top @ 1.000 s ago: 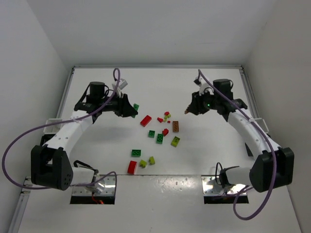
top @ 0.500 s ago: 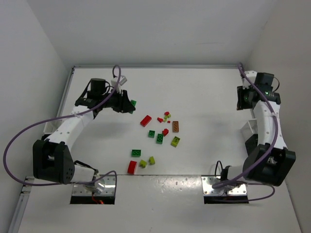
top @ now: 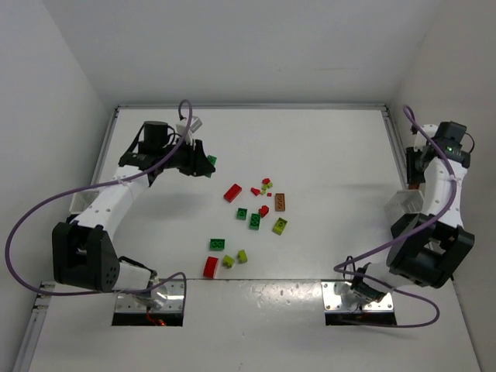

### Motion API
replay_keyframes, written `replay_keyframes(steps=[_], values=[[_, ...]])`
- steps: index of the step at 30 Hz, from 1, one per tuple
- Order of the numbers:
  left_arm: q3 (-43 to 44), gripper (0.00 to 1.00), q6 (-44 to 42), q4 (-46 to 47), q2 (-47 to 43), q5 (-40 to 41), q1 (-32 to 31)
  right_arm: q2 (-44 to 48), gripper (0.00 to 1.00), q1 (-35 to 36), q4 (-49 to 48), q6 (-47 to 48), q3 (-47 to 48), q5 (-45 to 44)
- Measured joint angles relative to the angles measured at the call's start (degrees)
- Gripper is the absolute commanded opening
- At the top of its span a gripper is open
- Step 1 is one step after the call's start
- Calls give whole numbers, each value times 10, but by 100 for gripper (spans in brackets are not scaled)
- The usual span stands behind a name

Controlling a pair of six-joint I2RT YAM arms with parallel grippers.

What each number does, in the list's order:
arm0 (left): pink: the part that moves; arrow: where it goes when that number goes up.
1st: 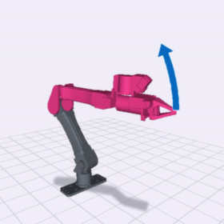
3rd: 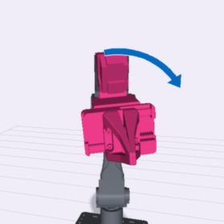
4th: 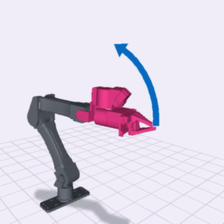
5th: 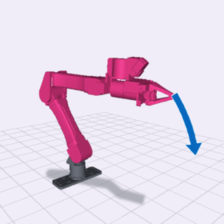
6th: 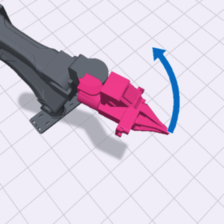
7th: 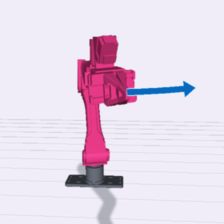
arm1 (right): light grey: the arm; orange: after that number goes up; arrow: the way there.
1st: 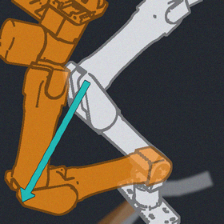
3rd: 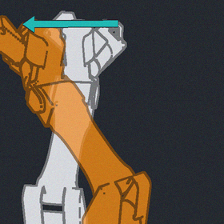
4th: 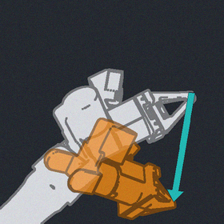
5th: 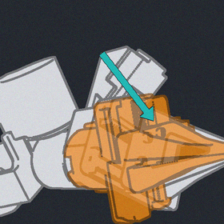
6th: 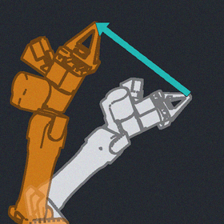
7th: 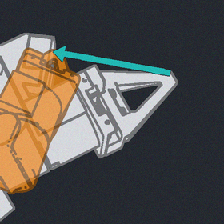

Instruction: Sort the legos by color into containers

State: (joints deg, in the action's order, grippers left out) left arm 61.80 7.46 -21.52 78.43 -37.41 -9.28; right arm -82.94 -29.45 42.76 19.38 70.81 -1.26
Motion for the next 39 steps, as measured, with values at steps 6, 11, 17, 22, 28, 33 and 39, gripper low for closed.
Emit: replay_keyframes(steps=[6, 11, 17, 22, 28, 33, 39], values=[[7, 0, 0, -8, 3, 6, 2, -4, 0, -30, 3, 24, -7, 5], [17, 0, -6, -22, 7, 14, 5, -19, 38, -36, 16, 39, -19, 17], [34, 0, -10, -31, 9, 19, 34, -24, 56, -36, 24, 51, -31, 32], [63, 0, -13, -64, 14, 22, 89, -24, 58, -30, 26, 51, -31, 54], [174, 0, -53, -139, 61, 28, 210, -24, 58, 16, 37, 50, -31, 99], [273, 0, -101, -203, 110, 69, 316, -26, 58, 92, 40, 32, -31, 121], [306, 0, -162, -272, 123, 144, 400, -57, 58, 168, 42, -1, -19, 155]])
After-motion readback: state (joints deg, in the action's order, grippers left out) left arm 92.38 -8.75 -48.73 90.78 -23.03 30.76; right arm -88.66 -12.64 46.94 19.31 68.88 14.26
